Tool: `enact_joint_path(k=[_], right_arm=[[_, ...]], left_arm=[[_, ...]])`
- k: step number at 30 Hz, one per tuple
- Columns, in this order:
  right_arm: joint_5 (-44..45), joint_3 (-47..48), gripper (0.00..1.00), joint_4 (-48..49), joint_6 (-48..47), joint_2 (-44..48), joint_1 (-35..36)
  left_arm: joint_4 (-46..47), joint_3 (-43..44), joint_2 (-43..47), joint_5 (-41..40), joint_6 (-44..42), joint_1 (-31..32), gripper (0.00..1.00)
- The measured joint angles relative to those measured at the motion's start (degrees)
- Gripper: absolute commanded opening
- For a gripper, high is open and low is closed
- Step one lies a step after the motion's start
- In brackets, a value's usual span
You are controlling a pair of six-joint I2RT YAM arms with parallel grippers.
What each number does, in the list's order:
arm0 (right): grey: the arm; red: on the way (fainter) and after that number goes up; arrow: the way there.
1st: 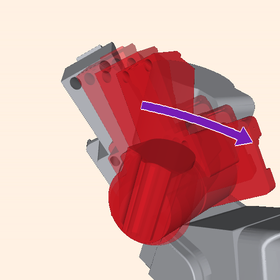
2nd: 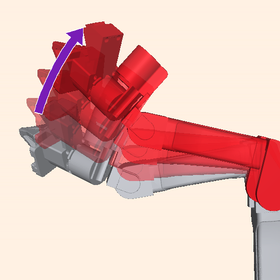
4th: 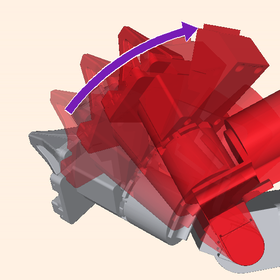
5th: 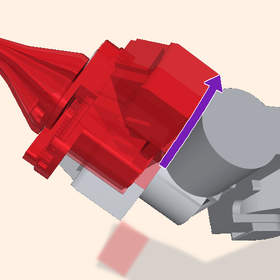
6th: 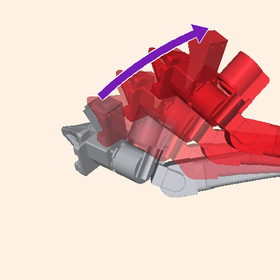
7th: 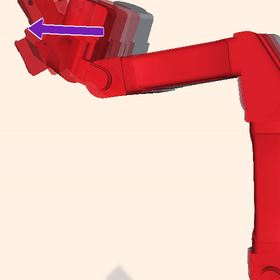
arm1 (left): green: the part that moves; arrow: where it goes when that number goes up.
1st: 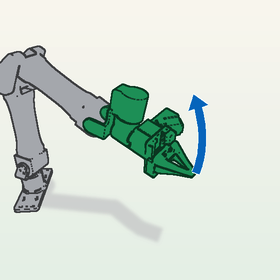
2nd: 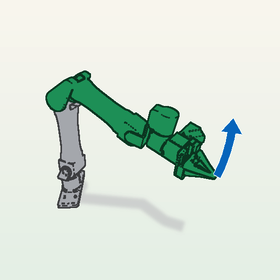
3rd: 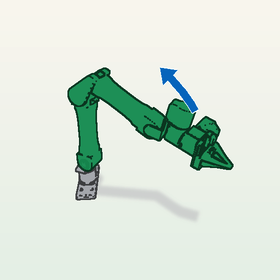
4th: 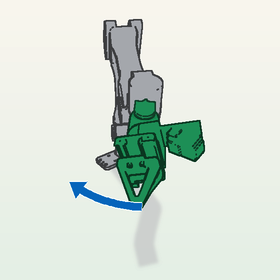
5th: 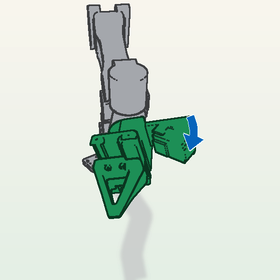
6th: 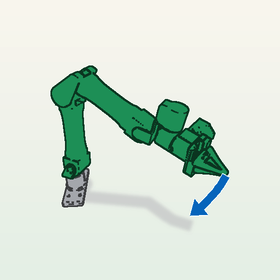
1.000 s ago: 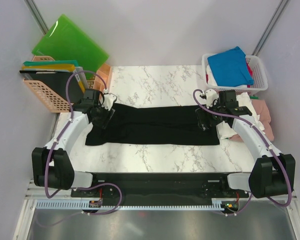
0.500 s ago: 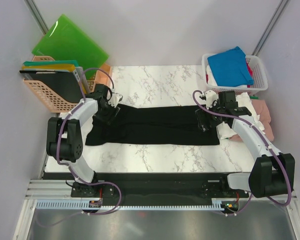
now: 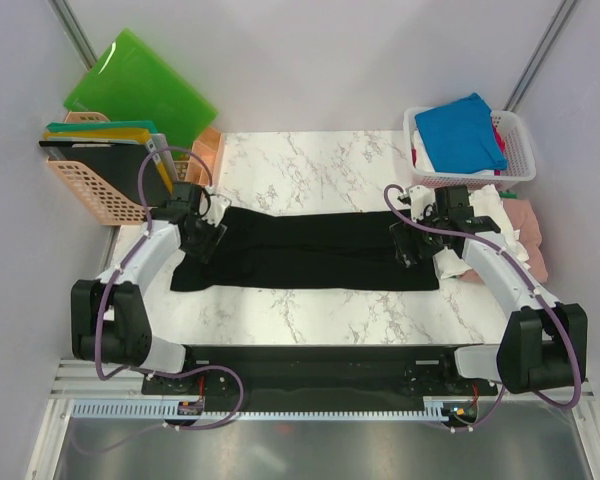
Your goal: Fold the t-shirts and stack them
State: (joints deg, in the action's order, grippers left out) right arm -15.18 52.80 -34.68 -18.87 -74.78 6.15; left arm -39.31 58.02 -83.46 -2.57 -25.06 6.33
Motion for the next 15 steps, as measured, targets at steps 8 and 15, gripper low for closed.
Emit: enact_joint_path(k=[8, 15], right_arm=[[0.0, 0.0, 0.98, 0.0, -0.02, 0.76, 0.0], [0.0, -0.31, 0.98, 0.33, -0.04, 1.88, 0.0]], left_arm=[[-1.97, -8.22, 5.42, -0.31, -0.26, -3.85, 0.64], [-3.85, -7.28, 8.72, 1.51, -0.26, -3.85, 0.64]])
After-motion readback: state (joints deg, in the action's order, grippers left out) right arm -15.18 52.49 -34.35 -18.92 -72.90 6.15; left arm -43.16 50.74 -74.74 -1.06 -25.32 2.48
